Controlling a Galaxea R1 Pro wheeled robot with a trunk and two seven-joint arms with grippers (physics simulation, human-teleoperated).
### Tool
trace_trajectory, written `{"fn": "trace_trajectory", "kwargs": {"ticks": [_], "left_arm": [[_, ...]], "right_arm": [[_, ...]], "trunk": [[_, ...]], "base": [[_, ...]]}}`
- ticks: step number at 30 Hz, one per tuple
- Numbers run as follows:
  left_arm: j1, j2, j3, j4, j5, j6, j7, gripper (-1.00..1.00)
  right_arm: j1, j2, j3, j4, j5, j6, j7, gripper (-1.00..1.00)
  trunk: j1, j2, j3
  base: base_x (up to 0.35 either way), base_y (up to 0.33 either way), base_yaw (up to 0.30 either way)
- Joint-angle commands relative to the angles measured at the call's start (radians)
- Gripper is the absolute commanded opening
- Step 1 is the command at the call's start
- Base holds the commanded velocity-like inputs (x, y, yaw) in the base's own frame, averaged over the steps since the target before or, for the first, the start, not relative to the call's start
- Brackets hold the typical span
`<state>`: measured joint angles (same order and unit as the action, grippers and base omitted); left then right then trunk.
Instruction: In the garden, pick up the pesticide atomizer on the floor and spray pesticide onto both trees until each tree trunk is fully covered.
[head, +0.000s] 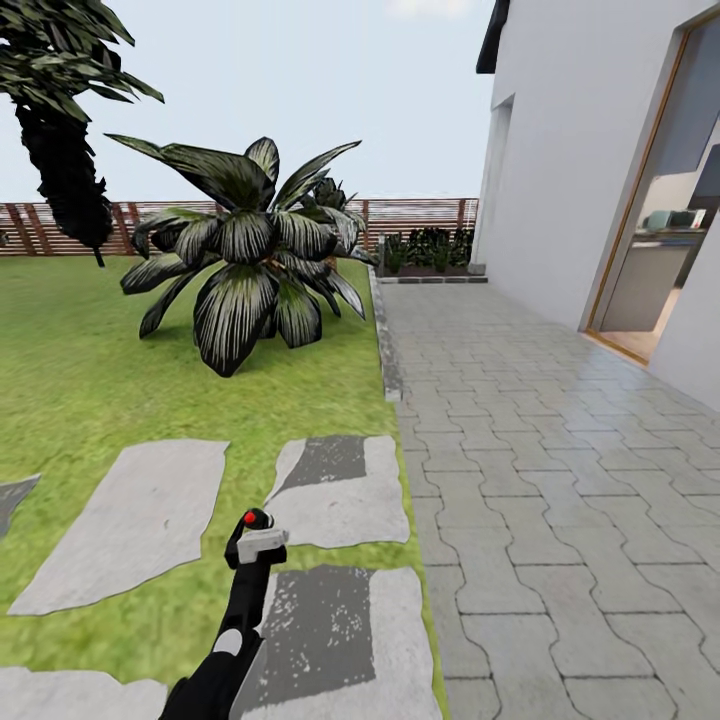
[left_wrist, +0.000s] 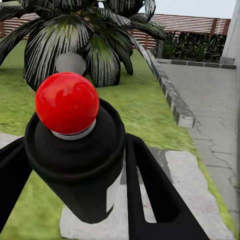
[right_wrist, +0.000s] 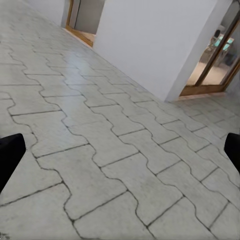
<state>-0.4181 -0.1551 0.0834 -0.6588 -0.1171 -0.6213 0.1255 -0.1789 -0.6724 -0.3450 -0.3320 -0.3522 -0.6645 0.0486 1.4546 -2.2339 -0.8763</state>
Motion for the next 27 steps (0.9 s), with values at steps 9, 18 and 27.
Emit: {"fn": "trace_trajectory", "kwargs": {"ticks": [9, 18, 27], "left_arm": [[-0.001, -0.009, 0.004, 0.016, -0.01, -0.002, 0.005, -1.0], [-0.001, -0.009, 0.004, 0.02, -0.011, 0.0, 0.005, -1.0], [-0.001, -0.007, 0.005, 0.051, -0.012, 0.0, 0.005, -1.0]], "right_arm": [[-0.001, 0.022, 0.002, -0.005, -0.004, -0.003, 0.006, 1.0], [-0.001, 0.173, 0.007, -0.05, -0.002, -0.003, 0.009, 1.0], [-0.003, 0.266, 0.132, -0.155, 0.042, -0.003, 0.009, 1.0]], "trunk": [[-0.035, 0.063, 0.027], [-0.069, 0.126, 0.056], [-0.104, 0.189, 0.084]], "base": [[0.0, 0.0, 0.0], [0.0, 0.0, 0.0], [0.0, 0.0, 0.0]]}}
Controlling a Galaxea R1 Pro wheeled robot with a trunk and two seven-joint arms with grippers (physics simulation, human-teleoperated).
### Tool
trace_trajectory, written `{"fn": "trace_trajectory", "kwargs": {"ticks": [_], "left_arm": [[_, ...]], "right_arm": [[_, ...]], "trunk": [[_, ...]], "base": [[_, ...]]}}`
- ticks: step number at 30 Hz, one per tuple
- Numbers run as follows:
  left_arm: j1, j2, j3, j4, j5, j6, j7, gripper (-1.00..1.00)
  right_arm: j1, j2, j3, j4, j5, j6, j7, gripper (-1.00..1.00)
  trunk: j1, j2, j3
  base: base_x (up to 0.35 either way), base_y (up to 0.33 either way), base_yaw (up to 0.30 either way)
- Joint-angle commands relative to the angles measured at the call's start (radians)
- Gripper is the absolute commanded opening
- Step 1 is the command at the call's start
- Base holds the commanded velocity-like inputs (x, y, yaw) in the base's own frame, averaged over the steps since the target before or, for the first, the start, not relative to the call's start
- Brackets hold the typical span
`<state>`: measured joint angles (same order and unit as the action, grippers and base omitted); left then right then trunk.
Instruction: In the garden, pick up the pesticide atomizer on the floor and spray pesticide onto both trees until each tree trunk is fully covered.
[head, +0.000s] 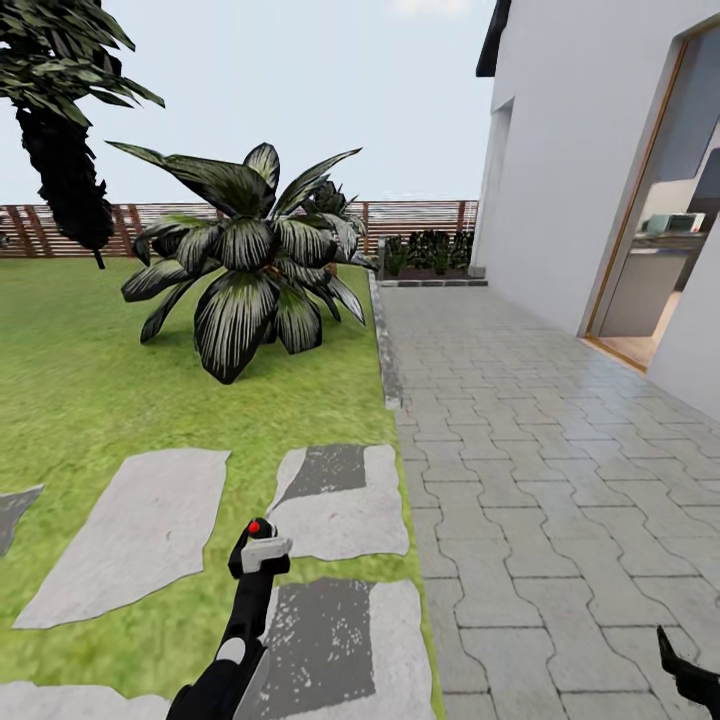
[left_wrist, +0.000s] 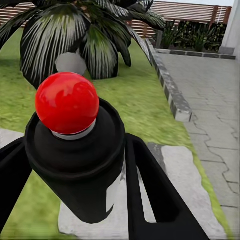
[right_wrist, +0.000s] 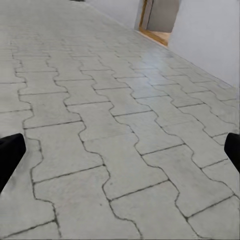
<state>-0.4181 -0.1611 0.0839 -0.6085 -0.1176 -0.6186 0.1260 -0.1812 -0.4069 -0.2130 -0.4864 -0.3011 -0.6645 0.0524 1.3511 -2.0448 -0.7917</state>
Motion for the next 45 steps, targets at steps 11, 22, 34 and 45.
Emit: {"fn": "trace_trajectory", "kwargs": {"ticks": [11, 22, 34, 45], "left_arm": [[-0.001, 0.003, 0.011, 0.02, -0.011, -0.003, 0.006, -1.0], [-0.001, 0.006, 0.014, 0.052, -0.011, -0.004, 0.007, -1.0], [-0.001, 0.06, 0.017, 0.118, -0.011, -0.003, 0.004, -1.0], [-0.001, 0.106, 0.018, 0.185, -0.013, -0.001, 0.0, -1.0]], "right_arm": [[-0.001, 0.134, 0.125, -0.065, 0.025, 0.0, 0.007, 1.0], [-0.004, 0.158, 0.272, -0.166, 0.027, -0.001, 0.007, 1.0], [-0.004, 0.158, 0.277, -0.173, 0.028, 0.001, 0.007, 1.0], [-0.005, 0.176, 0.279, -0.171, 0.044, 0.002, 0.007, 1.0]], "trunk": [[-0.042, 0.077, 0.034], [-0.085, 0.154, 0.068], [-0.131, 0.238, 0.106], [-0.173, 0.315, 0.14]], "base": [[0.0, 0.0, 0.0], [0.0, 0.0, 0.0], [0.0, 0.0, 0.0], [0.0, 0.0, 0.0]]}}
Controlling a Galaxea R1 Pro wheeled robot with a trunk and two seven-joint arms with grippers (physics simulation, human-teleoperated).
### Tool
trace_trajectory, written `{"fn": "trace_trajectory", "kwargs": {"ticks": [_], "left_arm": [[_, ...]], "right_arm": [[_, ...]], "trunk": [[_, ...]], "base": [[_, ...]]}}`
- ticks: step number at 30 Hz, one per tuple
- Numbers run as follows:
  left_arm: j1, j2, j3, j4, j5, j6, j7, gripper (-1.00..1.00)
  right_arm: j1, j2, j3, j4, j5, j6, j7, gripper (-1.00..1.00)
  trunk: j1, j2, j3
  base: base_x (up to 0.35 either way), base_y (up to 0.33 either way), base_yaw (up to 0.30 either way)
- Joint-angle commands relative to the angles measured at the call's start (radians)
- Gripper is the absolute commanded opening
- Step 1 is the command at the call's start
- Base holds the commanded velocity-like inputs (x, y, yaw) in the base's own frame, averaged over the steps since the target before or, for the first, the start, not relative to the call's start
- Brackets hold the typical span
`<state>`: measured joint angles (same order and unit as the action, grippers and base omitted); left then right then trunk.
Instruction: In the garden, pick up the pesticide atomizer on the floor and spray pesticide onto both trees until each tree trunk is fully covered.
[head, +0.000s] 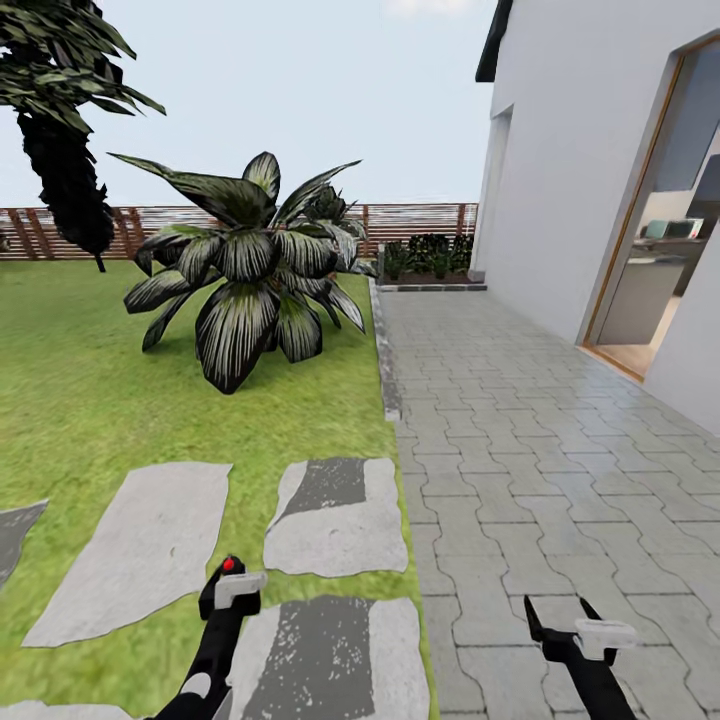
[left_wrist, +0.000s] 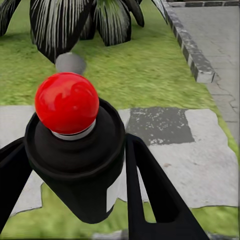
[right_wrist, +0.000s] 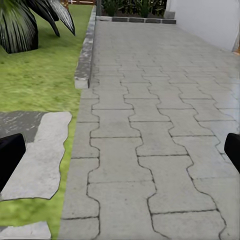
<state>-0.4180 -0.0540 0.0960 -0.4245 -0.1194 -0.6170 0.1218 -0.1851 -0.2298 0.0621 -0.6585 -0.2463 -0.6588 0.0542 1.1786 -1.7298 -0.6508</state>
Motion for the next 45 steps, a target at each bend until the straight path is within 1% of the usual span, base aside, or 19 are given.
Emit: {"fn": "trace_trajectory", "kwargs": {"ticks": [1, 2, 3, 5, 6, 9, 14, 16, 19, 25, 45], "left_arm": [[-0.001, -0.001, 0.004, 0.007, -0.011, -0.003, 0.004, -1.0], [-0.001, -0.001, 0.003, 0.009, -0.011, -0.003, 0.003, -1.0], [-0.001, -0.001, 0.001, 0.013, -0.011, -0.003, 0.003, -1.0], [-0.001, -0.001, 0.0, 0.015, -0.011, -0.003, 0.003, -1.0], [-0.001, -0.001, -0.001, 0.016, -0.011, -0.003, 0.003, -1.0], [-0.001, -0.001, -0.002, 0.018, -0.012, -0.003, 0.003, -1.0], [-0.001, -0.001, -0.002, 0.019, -0.012, 0.001, 0.002, -1.0], [-0.001, -0.001, -0.002, 0.019, -0.012, 0.016, 0.002, -1.0], [-0.001, -0.002, -0.003, 0.018, -0.013, 0.059, 0.002, -1.0], [-0.001, -0.001, -0.002, 0.018, -0.013, 0.08, 0.002, -1.0], [-0.001, -0.002, -0.002, 0.018, -0.013, 0.083, 0.004, -1.0]], "right_arm": [[-0.001, 0.003, 0.004, 0.001, 0.016, -0.004, 0.006, 1.0], [-0.001, 0.005, 0.004, 0.002, 0.033, -0.004, 0.005, 1.0], [-0.001, 0.017, 0.004, 0.003, 0.092, -0.004, 0.005, 1.0], [-0.001, 0.03, 0.003, 0.003, 0.125, -0.004, 0.005, 1.0], [-0.001, 0.042, 0.003, 0.004, 0.15, -0.004, 0.004, 1.0], [-0.001, 0.056, 0.003, 0.005, 0.176, -0.005, 0.003, 1.0], [-0.001, 0.064, 0.002, 0.005, 0.19, -0.005, 0.003, 1.0], [-0.001, 0.065, 0.002, 0.005, 0.192, -0.005, 0.002, 1.0], [0.0, 0.065, 0.002, 0.005, 0.194, -0.005, 0.002, 1.0], [-0.001, 0.066, 0.002, 0.005, 0.194, -0.005, 0.002, 1.0], [0.0, 0.066, 0.002, 0.005, 0.194, -0.005, 0.001, 1.0]], "trunk": [[-0.004, 0.007, 0.002], [-0.008, 0.014, 0.005], [-0.012, 0.021, 0.009], [-0.019, 0.035, 0.015], [-0.023, 0.042, 0.018], [-0.035, 0.063, 0.027], [-0.054, 0.098, 0.043], [-0.062, 0.112, 0.049], [-0.073, 0.133, 0.059], [-0.096, 0.175, 0.078], [-0.173, 0.315, 0.14]], "base": [[0.0, 0.0, 0.0], [0.0, 0.0, 0.0], [0.0, 0.0, 0.0], [0.0, 0.0, 0.0], [0.0, 0.0, 0.0], [0.0, 0.0, 0.0], [0.0, 0.0, 0.0], [0.0, 0.0, 0.0], [0.0, 0.0, 0.0], [0.0, 0.0, 0.0], [0.0, 0.0, 0.0]]}}
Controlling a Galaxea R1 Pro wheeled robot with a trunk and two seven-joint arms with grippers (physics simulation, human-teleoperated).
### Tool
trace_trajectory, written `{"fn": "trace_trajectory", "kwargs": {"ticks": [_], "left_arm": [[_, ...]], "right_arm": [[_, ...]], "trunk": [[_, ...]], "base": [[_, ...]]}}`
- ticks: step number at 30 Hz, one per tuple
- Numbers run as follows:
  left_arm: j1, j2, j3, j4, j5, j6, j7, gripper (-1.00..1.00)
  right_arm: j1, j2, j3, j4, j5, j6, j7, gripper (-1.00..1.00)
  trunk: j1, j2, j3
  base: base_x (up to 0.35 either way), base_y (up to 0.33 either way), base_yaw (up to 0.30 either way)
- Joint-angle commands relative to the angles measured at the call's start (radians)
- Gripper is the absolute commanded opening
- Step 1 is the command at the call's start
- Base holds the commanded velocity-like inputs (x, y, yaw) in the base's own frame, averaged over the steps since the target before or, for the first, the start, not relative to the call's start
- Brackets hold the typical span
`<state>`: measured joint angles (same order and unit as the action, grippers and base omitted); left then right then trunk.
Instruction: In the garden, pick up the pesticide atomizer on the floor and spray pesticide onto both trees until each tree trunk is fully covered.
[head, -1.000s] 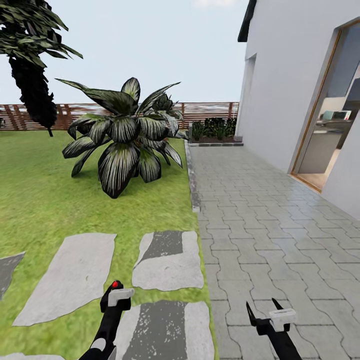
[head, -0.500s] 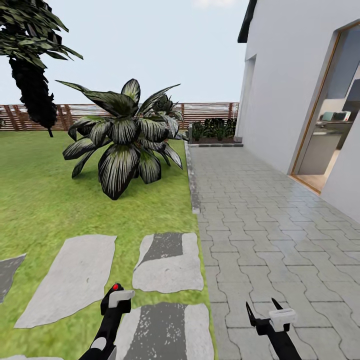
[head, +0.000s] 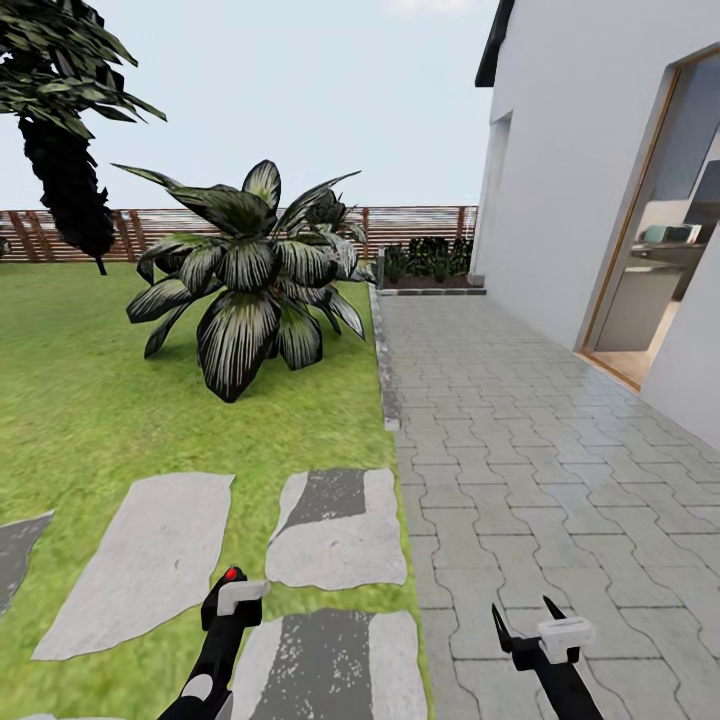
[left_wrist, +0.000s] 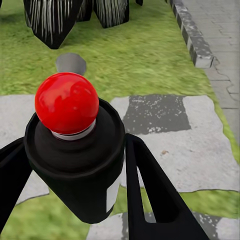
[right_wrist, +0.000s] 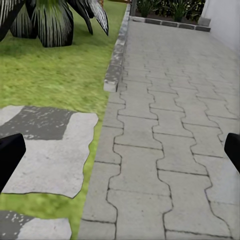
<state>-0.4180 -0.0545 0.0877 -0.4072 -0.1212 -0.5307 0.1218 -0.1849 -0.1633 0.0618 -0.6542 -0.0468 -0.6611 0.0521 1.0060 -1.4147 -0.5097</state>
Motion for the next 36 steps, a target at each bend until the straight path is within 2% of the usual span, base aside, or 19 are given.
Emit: {"fn": "trace_trajectory", "kwargs": {"ticks": [1, 36], "left_arm": [[-0.001, -0.001, 0.006, 0.001, -0.011, -0.003, 0.004, -1.0], [-0.001, -0.001, 0.007, 0.001, -0.011, -0.005, 0.004, -1.0]], "right_arm": [[-0.001, -0.001, 0.003, 0.001, -0.005, -0.003, 0.003, 1.0], [-0.001, -0.001, 0.003, 0.001, -0.005, -0.005, 0.003, 1.0]], "trunk": [[-0.004, 0.007, 0.002], [-0.138, 0.252, 0.112]], "base": [[0.0, 0.0, 0.0], [0.0, 0.0, 0.0]]}}
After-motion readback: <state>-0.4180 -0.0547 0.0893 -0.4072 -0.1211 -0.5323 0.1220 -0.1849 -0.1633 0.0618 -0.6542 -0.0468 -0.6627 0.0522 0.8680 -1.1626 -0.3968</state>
